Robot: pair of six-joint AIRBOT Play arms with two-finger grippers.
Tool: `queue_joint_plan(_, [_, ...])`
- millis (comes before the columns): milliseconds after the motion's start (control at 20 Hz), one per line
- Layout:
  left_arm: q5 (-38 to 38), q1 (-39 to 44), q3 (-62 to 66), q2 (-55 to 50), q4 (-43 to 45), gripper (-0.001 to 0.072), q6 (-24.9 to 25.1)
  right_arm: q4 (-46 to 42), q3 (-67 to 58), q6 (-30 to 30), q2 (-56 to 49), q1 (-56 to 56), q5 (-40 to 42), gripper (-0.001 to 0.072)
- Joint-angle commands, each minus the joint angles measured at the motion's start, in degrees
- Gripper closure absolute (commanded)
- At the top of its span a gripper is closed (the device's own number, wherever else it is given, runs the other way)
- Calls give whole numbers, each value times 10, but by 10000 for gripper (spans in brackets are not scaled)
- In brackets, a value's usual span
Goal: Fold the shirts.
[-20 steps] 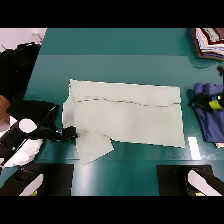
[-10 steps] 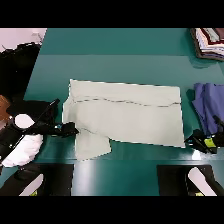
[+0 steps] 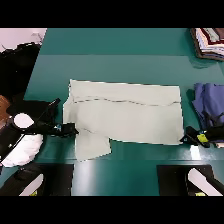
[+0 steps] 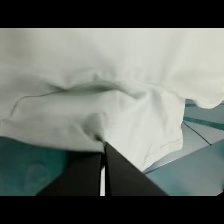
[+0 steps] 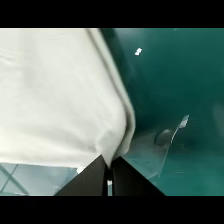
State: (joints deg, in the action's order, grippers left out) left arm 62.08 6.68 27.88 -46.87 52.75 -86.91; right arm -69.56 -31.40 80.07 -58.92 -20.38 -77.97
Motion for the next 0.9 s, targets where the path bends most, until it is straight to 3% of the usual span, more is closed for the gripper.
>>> queue_joint_plan(0, [45, 0, 17, 1, 15, 684, 3, -19, -36, 0, 37, 34, -32, 693])
queue_joint_plan(200, [80, 0, 24, 18, 16, 685, 0, -55, -66, 1, 128, 46, -93, 693])
queue_joint_plan(400, [110, 0, 28, 132, 21, 685, -69, -55, -68, 16, 206, 45, -121, 693])
queue_joint_plan(550, [127, 0, 59, 162, 24, 685, -77, -54, -68, 30, 231, 46, -118, 693])
queue_joint_plan(850, [-9, 0, 175, 19, 99, 683, -24, -5, -113, 35, 111, 76, -32, 693])
